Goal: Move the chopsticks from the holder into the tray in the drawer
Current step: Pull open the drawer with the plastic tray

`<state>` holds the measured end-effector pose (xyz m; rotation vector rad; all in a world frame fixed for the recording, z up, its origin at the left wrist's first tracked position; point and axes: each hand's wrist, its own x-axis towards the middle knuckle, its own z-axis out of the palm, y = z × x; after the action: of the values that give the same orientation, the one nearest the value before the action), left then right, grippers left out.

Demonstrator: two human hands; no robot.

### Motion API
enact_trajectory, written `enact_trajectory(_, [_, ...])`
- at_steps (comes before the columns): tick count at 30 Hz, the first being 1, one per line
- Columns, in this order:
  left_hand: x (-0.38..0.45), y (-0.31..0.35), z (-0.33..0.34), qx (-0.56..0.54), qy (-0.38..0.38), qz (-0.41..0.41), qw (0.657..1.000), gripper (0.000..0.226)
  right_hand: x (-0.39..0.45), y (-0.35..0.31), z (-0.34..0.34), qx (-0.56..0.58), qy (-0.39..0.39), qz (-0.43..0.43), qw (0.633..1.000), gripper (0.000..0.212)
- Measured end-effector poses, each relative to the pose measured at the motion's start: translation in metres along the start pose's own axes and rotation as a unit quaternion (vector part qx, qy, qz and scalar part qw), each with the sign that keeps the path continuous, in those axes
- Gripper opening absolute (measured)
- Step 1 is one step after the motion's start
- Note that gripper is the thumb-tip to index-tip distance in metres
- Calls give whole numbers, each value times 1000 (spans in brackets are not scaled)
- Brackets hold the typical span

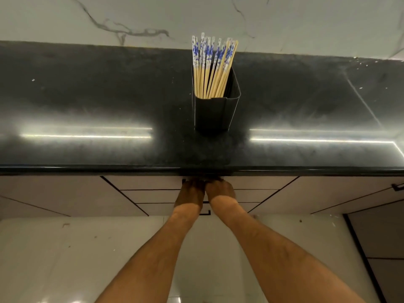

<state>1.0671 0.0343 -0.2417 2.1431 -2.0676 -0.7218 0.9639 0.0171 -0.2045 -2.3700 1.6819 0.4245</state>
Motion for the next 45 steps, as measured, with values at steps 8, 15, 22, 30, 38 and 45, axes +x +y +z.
enact_trajectory(8, [-17, -1, 16, 159, 29, 57, 985, 37, -22, -3, 20, 58, 53, -2, 997, 22])
enact_trajectory(15, [-62, 2, 16, 50, 18, 12, 999, 20, -57, -9, 22, 49, 55, -31, 997, 14])
enact_trajectory(22, [-127, -3, 36, 29, 27, 19, 999, 17, -121, -23, 49, 63, 78, -53, 994, 11])
enact_trajectory(30, [-202, -14, 69, 43, 6, 67, 997, 40, -199, -50, 80, 44, 81, -31, 995, 14])
enact_trajectory(38, [-284, -18, 100, 113, -67, 85, 988, 63, -277, -70, 113, 42, 68, -29, 996, 16])
enact_trajectory(45, [-334, -11, 109, 174, -18, 86, 981, 60, -320, -78, 132, 32, 69, -38, 996, 18])
